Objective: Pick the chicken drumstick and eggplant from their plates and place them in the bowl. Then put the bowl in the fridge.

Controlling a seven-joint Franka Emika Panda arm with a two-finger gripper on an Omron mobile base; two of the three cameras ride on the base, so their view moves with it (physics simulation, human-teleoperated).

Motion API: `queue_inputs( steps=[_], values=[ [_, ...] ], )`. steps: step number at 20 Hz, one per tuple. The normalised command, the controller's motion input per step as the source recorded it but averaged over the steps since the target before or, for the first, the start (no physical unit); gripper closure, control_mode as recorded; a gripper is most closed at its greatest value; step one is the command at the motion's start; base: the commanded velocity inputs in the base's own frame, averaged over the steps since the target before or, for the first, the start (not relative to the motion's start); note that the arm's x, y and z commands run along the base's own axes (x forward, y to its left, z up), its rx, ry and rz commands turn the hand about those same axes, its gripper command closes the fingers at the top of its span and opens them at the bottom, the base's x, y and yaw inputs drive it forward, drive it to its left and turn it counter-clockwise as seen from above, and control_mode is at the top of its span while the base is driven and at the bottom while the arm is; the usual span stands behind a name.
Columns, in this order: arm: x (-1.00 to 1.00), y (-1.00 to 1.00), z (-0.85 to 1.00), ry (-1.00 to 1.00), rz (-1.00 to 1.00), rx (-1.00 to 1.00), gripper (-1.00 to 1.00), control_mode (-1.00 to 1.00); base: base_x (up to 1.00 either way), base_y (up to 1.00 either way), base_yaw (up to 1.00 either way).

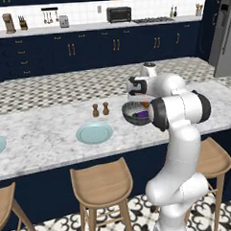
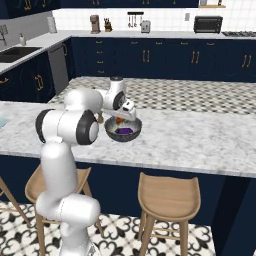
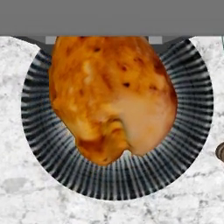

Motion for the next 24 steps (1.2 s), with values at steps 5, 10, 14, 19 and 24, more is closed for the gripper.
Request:
queue_inputs(
  steps=[5, 10, 14, 19, 24],
  values=[
    [0.46, 0.0, -0.81, 0.09, 0.0, 0.1, 1.0, -1.0, 0.0, 0.0, 0.0],
    [0.43, 0.02, -0.12, 0.0, 0.0, 0.02, 1.0, -1.0, 0.0, 0.0, 0.0],
    [0.28, 0.1, -0.14, 0.0, 0.0, 0.0, -1.0, -1.0, 0.0, 0.0, 0.0],
    [0.0, 0.01, 0.04, -0.01, 0.0, 0.0, -1.0, -1.0, 0.0, 0.0, 0.0],
    [-0.02, 0.0, 0.23, 0.0, 0.0, 0.0, -1.0, -1.0, 0.0, 0.0, 0.0]
  ],
)
